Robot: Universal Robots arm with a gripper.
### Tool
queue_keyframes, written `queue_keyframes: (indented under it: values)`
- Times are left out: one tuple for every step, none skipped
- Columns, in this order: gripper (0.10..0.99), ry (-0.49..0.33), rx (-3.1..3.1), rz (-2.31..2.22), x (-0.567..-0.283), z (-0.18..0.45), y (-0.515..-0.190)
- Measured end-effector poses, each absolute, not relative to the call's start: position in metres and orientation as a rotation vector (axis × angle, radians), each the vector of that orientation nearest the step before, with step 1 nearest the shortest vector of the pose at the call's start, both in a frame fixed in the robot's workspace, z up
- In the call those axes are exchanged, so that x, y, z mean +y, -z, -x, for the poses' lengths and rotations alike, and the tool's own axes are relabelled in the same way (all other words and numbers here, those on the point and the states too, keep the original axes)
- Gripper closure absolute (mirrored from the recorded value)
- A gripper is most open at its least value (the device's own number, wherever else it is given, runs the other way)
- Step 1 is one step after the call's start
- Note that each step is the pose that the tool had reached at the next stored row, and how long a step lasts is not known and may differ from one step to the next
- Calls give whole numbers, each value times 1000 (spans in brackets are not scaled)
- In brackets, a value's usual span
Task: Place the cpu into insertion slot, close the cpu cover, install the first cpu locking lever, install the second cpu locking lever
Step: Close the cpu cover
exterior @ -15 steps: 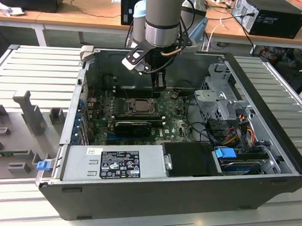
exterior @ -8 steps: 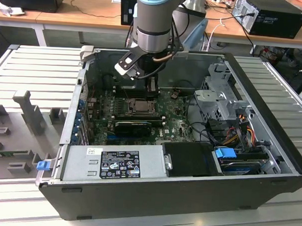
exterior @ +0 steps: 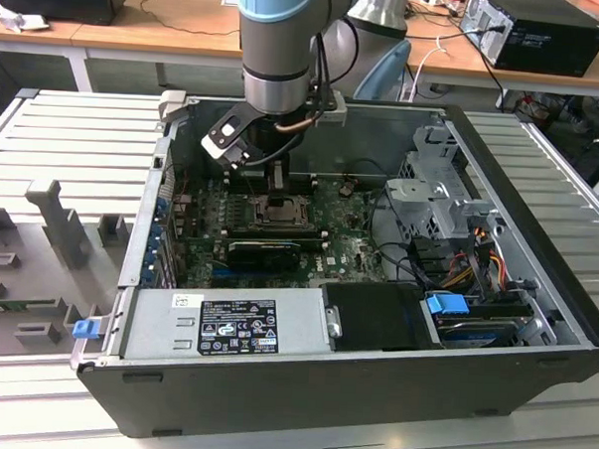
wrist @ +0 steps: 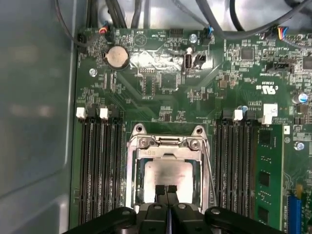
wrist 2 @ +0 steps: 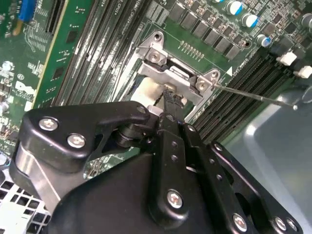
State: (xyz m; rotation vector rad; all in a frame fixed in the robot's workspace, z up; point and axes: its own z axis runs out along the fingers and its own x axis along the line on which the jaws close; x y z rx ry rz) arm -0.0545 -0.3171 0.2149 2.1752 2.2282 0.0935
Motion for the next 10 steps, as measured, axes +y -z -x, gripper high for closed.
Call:
queue_keyframes:
  values:
    - [980, -90, 2231, -2176, -317, 55, -213]
    - [980, -89, 2232, -2177, -317, 55, -212]
    - [980, -88, 2233, -2177, -317, 55, -211]
    - [980, -87, 2237, -2175, -317, 55, -208]
    - [980, -87, 2239, -2174, -317, 55, -207]
    - [980, -87, 2240, -2173, -317, 55, -206]
    - [980, -87, 2241, -2173, -317, 55, -206]
    - [980, -87, 2241, -2172, -317, 55, -206]
    - [980, -87, 2241, -2172, -317, 55, -206]
    - [980, -88, 2242, -2172, -317, 55, -209]
